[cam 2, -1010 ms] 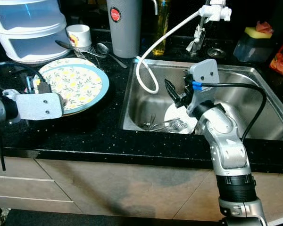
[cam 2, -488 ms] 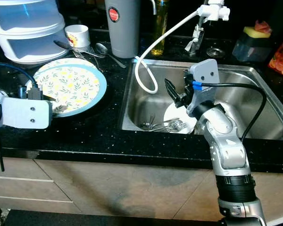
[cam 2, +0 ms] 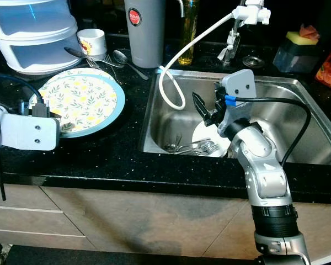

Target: Kitchen organization

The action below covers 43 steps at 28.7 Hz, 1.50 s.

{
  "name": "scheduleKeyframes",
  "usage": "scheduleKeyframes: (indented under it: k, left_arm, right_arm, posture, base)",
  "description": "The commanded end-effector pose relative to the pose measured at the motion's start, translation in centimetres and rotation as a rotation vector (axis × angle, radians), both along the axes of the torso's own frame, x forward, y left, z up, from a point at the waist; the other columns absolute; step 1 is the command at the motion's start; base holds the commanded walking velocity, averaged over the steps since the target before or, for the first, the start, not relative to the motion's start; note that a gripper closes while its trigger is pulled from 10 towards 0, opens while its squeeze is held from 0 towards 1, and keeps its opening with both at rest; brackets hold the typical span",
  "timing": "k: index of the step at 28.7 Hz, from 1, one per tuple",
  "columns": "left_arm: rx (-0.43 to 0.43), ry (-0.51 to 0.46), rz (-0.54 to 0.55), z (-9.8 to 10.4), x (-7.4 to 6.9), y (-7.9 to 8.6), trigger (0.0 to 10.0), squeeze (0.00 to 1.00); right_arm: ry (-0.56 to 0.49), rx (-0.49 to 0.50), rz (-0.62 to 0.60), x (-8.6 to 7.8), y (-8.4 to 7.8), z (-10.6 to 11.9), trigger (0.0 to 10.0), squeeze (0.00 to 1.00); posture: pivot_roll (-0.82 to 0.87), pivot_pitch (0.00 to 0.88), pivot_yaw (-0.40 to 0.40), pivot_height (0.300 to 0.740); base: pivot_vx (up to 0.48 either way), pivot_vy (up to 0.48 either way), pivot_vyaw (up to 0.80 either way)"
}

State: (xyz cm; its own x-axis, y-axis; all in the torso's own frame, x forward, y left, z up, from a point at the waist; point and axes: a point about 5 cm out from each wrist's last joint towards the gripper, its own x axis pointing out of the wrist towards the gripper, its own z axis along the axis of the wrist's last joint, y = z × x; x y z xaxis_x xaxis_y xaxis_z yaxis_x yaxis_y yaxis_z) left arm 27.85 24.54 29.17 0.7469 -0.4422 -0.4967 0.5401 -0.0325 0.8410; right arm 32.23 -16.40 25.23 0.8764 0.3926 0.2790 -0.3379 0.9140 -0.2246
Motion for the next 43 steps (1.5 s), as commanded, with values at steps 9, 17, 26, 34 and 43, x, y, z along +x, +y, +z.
scheduleKeyframes:
  k: [9,17,26,34,43]
  left_arm:
    - [0.001,0.039,-0.042,1.0,-1.0,0.1,10.0,0.00]
    - [0.059,0.080,0.040,-1.9,0.1,1.3,10.0,0.00]
    - [0.058,0.053,0.094,-4.0,1.5,1.7,7.5,0.00]
    - [0.086,0.031,0.077,-5.1,1.9,1.2,9.4,0.00]
    - [0.068,0.079,-0.022,-6.6,1.8,-0.7,10.0,0.00]
  right_arm:
    - [0.004,0.012,0.003,0.0,-0.1,-0.2,10.0,0.00]
    - [0.002,0.011,0.007,0.0,0.0,-0.1,10.0,0.00]
    - [-0.002,0.005,0.007,0.0,-0.1,0.1,10.0,0.00]
    - [-0.005,0.006,0.009,0.1,-0.1,0.2,10.0,0.00]
    - [-0.005,0.008,0.007,0.1,-0.2,0.2,10.0,0.00]
  posture:
    - [0.12,0.065,-0.027,0.740]
    - [0.11,0.059,-0.033,0.740]
    - [0.11,0.051,-0.038,0.740]
    - [0.10,0.053,-0.040,0.740]
    - [0.11,0.059,-0.042,0.740]
  base:
    - [0.000,0.000,0.00]
    - [0.000,0.000,0.00]
    - [0.000,0.000,0.00]
    - [0.000,0.000,0.00]
    - [0.000,0.000,0.00]
